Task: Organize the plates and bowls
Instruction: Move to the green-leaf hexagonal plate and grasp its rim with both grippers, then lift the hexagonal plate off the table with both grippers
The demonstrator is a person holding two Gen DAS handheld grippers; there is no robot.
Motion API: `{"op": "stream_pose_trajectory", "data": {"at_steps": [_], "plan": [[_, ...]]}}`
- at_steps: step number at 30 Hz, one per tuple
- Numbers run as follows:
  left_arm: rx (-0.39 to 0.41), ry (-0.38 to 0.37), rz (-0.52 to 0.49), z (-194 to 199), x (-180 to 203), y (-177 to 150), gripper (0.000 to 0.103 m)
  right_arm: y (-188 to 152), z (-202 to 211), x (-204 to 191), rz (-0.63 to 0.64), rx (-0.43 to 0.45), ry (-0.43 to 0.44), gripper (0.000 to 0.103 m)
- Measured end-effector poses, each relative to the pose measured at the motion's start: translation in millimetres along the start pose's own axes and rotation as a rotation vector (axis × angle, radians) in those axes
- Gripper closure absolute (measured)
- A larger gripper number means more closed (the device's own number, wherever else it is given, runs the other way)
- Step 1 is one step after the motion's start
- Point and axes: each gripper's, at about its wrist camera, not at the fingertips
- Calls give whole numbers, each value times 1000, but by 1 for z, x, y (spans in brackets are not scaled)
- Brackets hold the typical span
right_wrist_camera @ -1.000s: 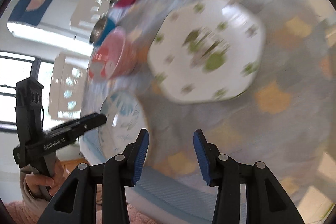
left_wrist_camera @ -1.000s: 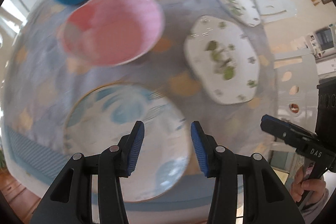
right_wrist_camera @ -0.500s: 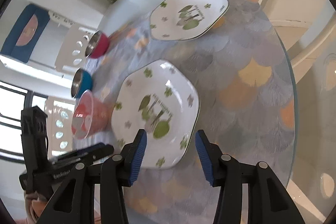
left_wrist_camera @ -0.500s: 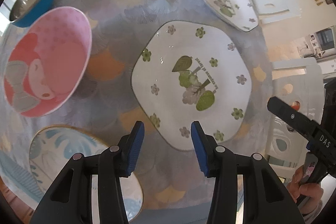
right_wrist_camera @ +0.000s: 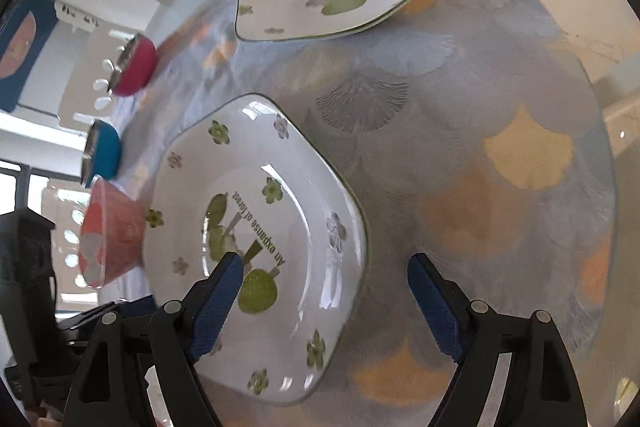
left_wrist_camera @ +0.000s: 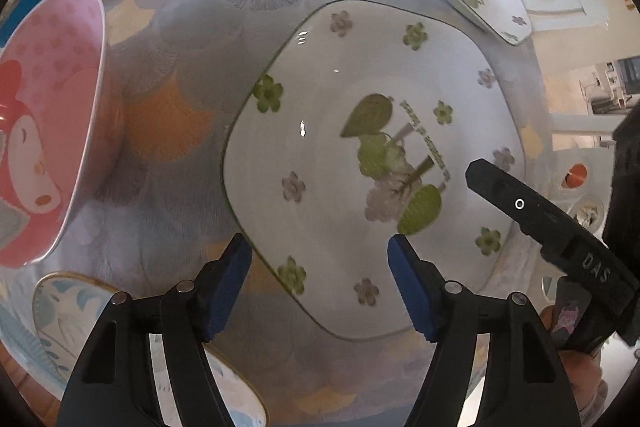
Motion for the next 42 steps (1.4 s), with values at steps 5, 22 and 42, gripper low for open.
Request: {"op": "stream_pose_trajectory", "data": {"at_steps": [5,22,42], "plan": [[4,3,19,-6,-9,9,34,6,-4,-10,76,59,-37,10],[52,116,-65,-18,10,10,14,14,-22,-33,230,80,-177,0],[170,65,-24,3,-1,15,64,15,-19,-39,304,108,-223,41]]}}
Point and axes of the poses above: each gripper's, at about its wrist camera, not at the fingertips, and z roughly against the way its jaws point, x to its right, y to its top, and after that the axes turned 7 degrees about -x, right-handed
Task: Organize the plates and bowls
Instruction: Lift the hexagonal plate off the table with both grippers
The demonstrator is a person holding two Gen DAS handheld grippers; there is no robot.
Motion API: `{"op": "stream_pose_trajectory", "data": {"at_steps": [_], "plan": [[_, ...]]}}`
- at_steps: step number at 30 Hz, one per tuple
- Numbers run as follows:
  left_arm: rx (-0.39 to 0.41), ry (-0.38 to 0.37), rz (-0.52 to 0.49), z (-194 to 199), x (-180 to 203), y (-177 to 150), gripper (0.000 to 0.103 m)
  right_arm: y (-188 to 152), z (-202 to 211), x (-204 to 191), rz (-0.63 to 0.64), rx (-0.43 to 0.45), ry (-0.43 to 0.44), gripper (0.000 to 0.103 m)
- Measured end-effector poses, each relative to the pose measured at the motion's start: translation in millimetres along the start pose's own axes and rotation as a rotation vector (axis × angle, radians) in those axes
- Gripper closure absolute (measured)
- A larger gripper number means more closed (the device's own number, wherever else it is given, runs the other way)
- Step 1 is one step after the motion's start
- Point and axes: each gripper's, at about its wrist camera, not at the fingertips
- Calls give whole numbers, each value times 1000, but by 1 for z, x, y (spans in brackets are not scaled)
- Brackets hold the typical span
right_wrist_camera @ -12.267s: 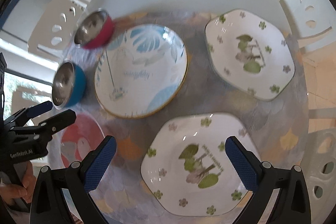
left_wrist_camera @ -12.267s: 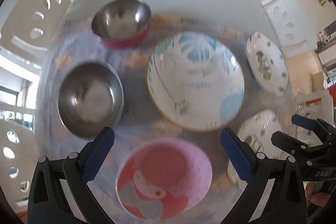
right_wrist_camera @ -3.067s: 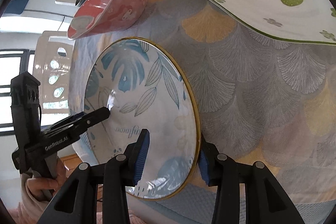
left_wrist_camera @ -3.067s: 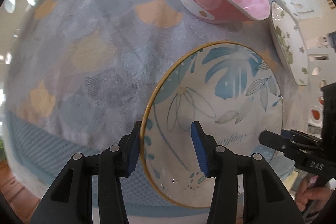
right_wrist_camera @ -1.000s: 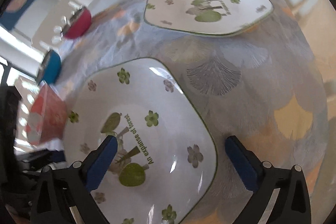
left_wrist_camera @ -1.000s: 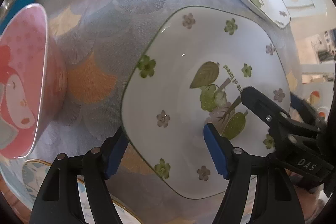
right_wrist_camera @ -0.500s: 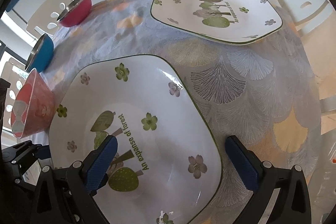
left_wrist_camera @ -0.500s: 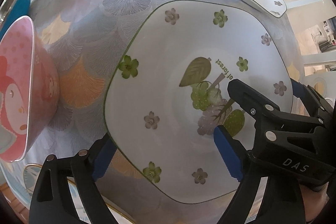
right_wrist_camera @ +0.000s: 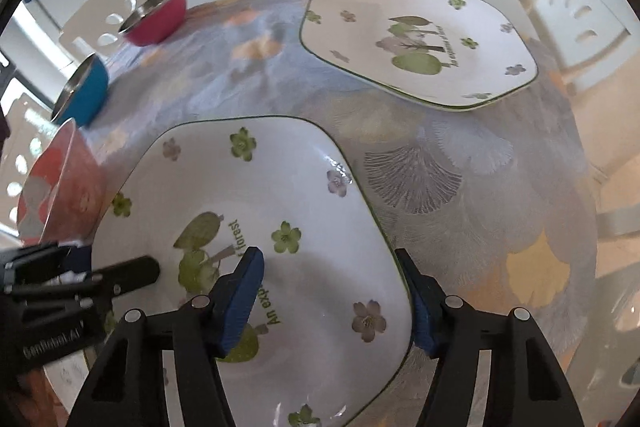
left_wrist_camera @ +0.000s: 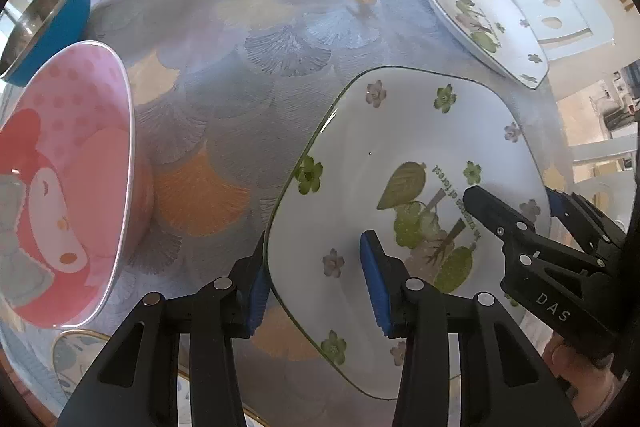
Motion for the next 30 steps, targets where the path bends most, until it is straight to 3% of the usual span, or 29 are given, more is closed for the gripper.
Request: {"op": "stream_pose_trajectory", "data": {"at_steps": [5,11,15,19,21,30], "plan": [[-1,-11,-26,3,-3,2,64,-4,3,6,10,-5,73,42],[19,-56,-52,13,-10,4,64,-11,9,19,-78,0,212,42],[70,-18,-105,26,-1,-2,63,-11,21,11,-50,18,163,42],[77,-88,-74,35,-12,-3,63,-15,36,12,-41,43,159,50],[107,-89,-83,40,-9,-3,63,-17,42,14,-47,53,168,54],[170,-86,-98,72,-19,-20,63,-25,76,1,2,109,195,54]]}}
Point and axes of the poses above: each gripper's, at about its wrist camera, not at the fingertips, and z roughly against the way its jaws point, x to its right, y to its top, and after that the axes turned 7 degrees about -x, right-handed
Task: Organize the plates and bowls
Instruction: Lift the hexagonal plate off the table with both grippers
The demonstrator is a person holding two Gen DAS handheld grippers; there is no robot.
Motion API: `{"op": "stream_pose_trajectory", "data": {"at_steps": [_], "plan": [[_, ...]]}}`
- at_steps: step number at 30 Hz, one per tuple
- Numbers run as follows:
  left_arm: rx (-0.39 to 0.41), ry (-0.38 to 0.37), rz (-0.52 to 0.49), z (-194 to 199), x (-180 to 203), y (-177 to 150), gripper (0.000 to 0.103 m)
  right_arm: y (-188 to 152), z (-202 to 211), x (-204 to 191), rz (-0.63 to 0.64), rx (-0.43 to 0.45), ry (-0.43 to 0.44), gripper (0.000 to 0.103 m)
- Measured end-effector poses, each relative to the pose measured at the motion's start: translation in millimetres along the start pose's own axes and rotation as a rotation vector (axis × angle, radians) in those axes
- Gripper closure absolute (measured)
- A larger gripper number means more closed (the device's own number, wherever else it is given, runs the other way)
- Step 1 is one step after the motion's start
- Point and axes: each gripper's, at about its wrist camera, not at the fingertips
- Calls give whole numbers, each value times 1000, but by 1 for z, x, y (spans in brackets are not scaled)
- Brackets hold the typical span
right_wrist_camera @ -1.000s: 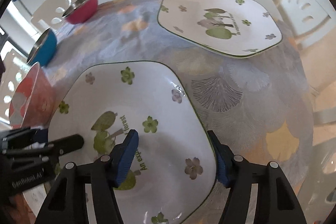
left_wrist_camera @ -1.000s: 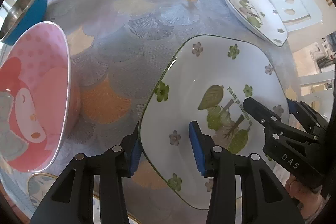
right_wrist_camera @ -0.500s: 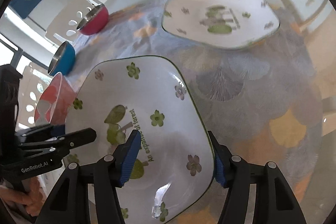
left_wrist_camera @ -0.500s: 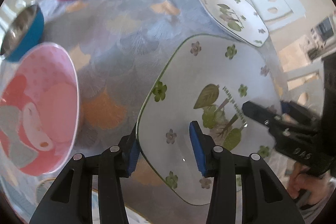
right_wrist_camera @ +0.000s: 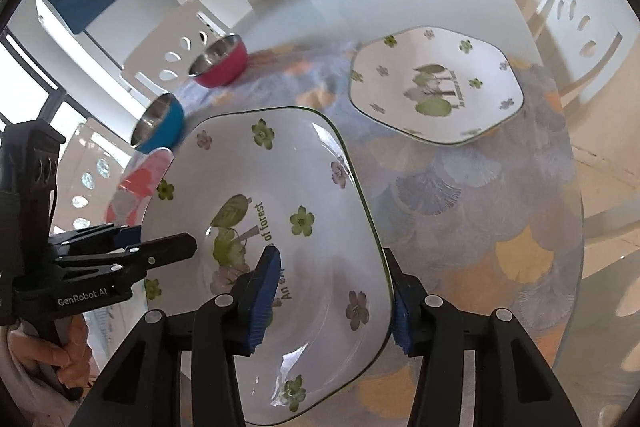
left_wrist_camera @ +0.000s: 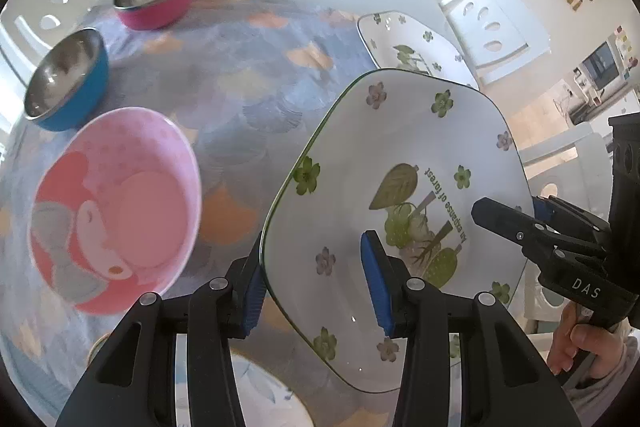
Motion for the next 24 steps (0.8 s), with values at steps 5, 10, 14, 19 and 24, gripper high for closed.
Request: {"op": "stream_pose_trajectory", "data": {"at_steps": [5,10,14,19,24], "plan": [[31,-10,13,20,-8,-13,63,-3,13,-20,33,38,-8,54],[34,-9,33,30,-19,-24,63,-6,23,-37,49,55,17,54],[45,-12,54,42,-29,-35,63,-9,25,-54,67,54,17,54],[56,-8,67,54,-41,-46,63,-13,25,-69,64,51,39,54],[62,-1,91,62,-57,-56,63,-16,19,-86,78,37,49,54]]}}
Point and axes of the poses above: each gripper's, at about its wrist camera, not at the fingertips, and z roughly against the way its jaws point, x to its right, y to its top, and after that the axes turned 7 degrees about -x, right-handed
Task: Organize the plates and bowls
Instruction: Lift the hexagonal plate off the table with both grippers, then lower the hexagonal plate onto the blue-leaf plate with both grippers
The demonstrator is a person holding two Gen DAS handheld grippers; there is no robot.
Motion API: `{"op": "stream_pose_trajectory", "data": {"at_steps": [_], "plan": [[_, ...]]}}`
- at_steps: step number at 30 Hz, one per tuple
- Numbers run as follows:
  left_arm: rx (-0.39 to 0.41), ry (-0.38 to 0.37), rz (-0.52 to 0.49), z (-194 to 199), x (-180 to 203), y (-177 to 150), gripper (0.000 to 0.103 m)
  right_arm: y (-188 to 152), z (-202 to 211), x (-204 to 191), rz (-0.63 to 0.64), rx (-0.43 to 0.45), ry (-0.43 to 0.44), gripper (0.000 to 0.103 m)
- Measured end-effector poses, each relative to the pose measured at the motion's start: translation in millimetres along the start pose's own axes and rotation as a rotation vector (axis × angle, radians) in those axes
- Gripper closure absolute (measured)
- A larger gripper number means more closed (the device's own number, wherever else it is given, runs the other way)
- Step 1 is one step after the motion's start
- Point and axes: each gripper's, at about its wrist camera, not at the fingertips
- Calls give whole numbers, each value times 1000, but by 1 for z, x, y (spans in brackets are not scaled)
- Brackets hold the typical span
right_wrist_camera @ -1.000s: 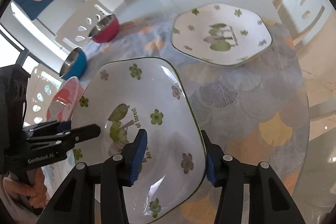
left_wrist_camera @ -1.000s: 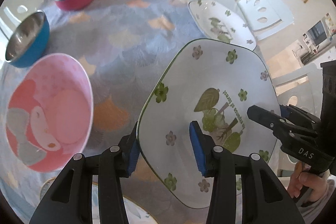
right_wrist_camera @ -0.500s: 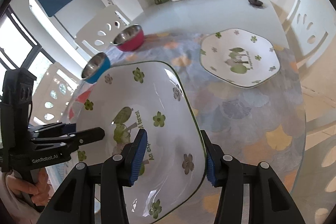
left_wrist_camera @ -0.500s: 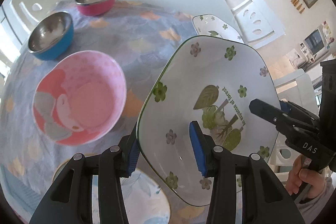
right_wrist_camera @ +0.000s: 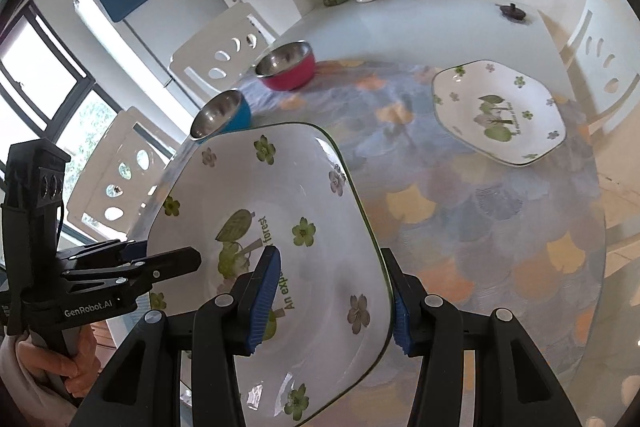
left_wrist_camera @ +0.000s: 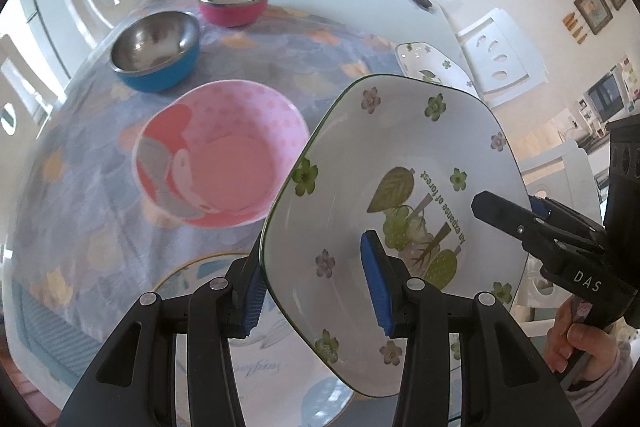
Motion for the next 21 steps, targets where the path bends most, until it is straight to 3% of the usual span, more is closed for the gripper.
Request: {"op": "stream_pose_trajectory", "data": {"at_steps": [21], "plan": [[-26,9,95,13,-65,-33,63,-12,-40,-58,26,-99,66,54]]}}
Point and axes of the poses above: each gripper's, at about its wrist camera, not at the fingertips, and z roughly against the way its jaws point, x to its right, y to its top, and after that the axes turned 7 degrees about -x, right-handed
